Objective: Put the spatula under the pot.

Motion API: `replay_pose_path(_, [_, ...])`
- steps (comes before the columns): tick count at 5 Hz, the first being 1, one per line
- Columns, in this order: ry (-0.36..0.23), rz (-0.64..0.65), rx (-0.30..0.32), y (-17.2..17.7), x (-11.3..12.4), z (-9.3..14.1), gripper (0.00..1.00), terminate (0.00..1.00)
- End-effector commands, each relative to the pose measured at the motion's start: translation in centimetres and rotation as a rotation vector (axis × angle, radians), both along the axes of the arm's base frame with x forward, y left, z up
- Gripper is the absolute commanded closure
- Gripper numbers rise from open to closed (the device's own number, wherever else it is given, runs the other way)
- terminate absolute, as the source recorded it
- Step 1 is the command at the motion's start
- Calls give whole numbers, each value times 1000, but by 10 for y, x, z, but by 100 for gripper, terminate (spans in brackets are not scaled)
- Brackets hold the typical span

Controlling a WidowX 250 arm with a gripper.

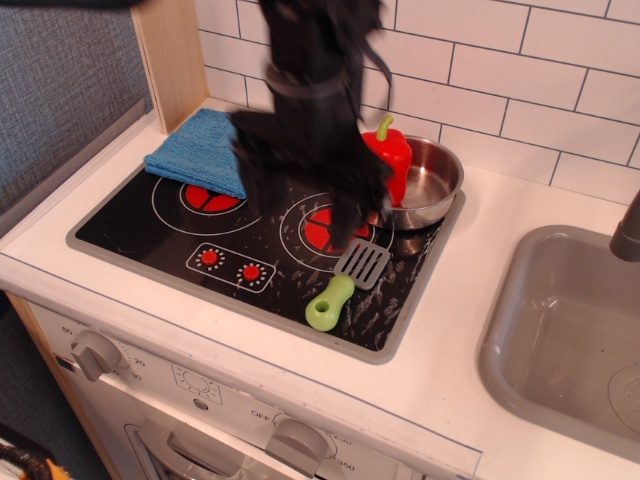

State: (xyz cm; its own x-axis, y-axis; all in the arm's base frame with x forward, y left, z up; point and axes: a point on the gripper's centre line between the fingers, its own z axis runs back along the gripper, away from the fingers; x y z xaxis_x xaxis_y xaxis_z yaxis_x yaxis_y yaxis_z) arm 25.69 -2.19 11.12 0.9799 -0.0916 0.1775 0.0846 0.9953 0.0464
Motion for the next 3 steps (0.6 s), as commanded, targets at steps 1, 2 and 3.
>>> replay_pose_path(1, [15, 32, -55, 29, -10, 12, 0, 0])
replay_pose_path(2, [15, 32, -55, 29, -10, 12, 0, 0])
replay_pose_path(3, [15, 32, -55, 29, -10, 12, 0, 100])
